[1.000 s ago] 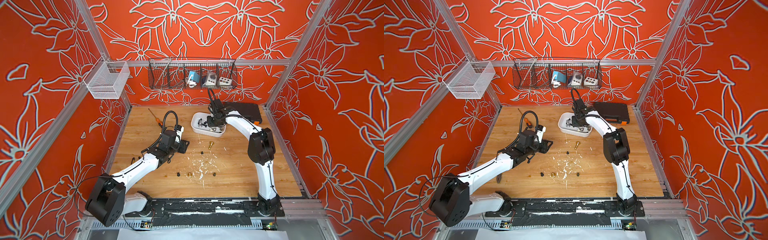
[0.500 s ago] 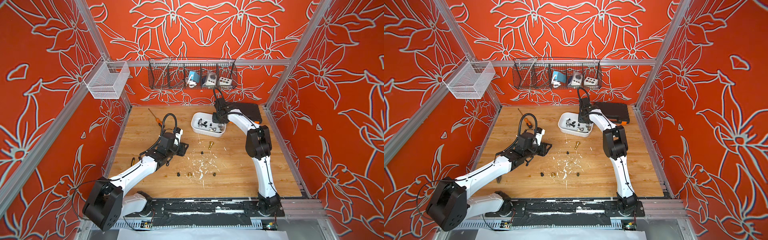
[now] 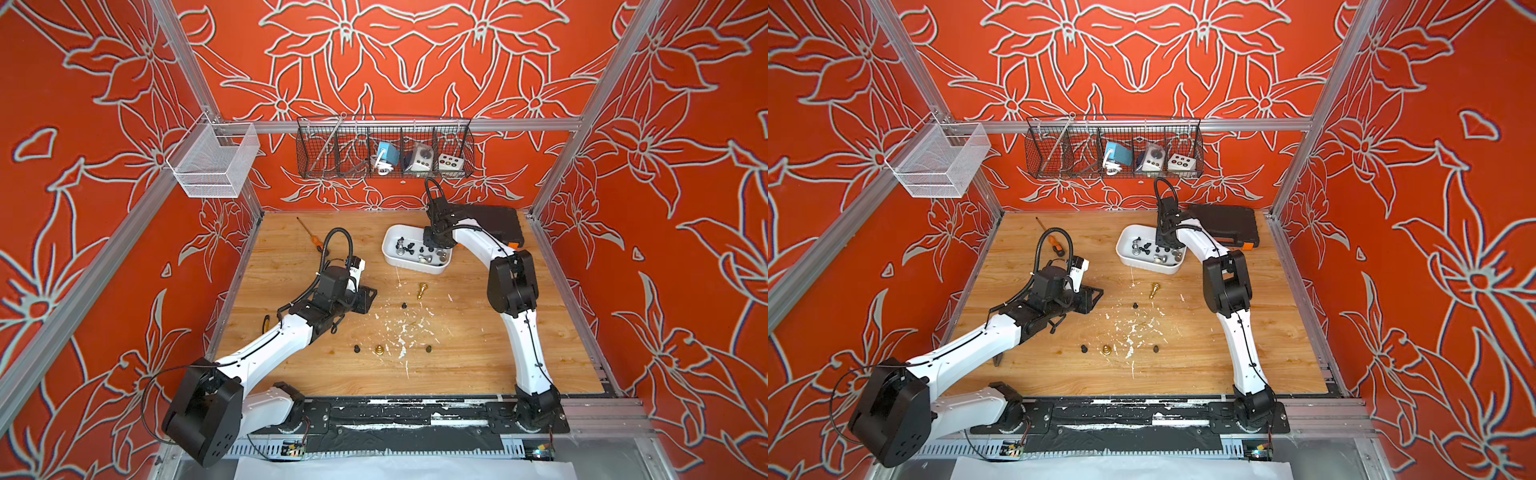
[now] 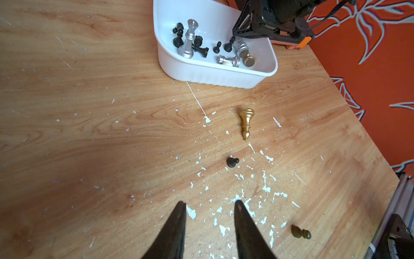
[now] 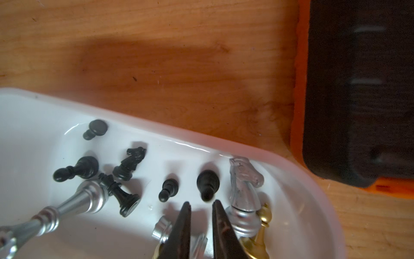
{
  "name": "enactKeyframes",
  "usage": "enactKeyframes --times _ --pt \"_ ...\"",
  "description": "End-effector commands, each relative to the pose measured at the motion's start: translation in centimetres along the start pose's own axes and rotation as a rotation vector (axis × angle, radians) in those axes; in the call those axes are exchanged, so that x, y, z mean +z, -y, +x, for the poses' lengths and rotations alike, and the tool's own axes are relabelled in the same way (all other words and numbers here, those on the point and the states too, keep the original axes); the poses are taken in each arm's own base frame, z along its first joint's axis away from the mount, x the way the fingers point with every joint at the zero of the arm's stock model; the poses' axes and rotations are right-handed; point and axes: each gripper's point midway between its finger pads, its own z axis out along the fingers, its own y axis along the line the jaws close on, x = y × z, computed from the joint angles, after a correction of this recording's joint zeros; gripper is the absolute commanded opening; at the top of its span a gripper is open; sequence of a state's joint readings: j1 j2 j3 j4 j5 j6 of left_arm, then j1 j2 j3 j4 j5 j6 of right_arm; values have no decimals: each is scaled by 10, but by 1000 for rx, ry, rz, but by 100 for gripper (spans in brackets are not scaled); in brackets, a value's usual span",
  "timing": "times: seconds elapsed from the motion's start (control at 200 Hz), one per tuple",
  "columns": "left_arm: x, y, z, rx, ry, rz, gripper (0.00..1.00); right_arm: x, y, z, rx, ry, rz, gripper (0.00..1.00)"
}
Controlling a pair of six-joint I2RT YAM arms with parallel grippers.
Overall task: Put the chess pieces into the storage box
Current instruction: Place the chess piece in the storage box.
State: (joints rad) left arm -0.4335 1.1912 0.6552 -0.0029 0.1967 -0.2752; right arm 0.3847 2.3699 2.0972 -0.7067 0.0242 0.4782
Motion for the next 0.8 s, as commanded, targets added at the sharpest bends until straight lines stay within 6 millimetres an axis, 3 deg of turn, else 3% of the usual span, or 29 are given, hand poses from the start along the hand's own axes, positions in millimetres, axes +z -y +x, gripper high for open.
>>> enactKeyframes --times 0.0,0.455,0.796 --pt "-4 2 1 -8 1 8 37 -13 3 -10 2 34 -5 22" --pt "-5 -1 4 -8 -4 -8 37 -33 5 -8 -24 56 -9 25" --pt "-7 -6 7 -8 -10 -33 37 -69 11 10 -40 94 -48 26"
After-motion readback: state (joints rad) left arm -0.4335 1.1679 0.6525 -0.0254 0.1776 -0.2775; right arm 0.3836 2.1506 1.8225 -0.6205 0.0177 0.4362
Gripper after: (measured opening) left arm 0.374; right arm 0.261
